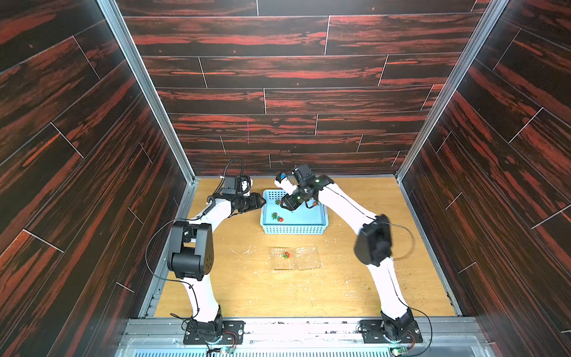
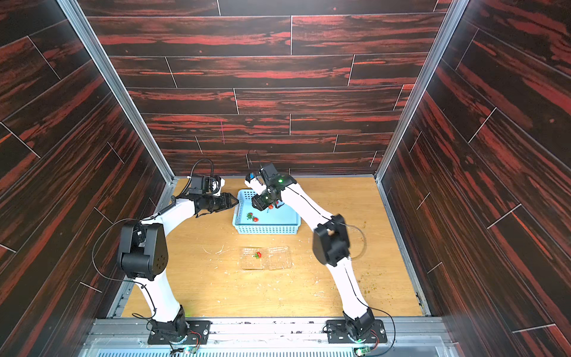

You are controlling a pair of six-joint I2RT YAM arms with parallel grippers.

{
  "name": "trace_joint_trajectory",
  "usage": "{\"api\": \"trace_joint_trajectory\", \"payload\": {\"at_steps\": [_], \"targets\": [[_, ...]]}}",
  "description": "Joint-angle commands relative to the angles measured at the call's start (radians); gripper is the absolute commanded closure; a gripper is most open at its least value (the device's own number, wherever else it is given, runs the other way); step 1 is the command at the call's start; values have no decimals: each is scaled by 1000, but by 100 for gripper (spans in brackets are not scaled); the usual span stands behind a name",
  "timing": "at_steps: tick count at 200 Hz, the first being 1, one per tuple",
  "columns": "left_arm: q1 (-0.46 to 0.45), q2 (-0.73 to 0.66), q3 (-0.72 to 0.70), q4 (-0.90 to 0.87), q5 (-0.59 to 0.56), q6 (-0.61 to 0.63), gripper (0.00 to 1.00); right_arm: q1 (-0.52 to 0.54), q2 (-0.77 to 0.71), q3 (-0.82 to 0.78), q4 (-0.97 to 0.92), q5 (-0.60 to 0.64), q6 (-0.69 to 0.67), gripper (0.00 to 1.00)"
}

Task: Pack strawberries into containers
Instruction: Pick up the strawberry from the basket.

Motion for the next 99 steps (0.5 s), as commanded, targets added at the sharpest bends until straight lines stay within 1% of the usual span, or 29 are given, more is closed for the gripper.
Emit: {"api": "trace_joint_trajectory", "payload": {"at_steps": [1,25,51,99], "targets": [[-5,14,38,-39,15,29,42,3,104,109,-124,30,-53,49],[-5,16,44,-57,10,38,42,0,159,146,-101,-11,-64,44],[-5,20,44,-66,11,45,42,0,198,146,-77,-62,-74,42],[-5,29,47,-72,13,50,42,2,241,155,-46,-102,-86,40]]}}
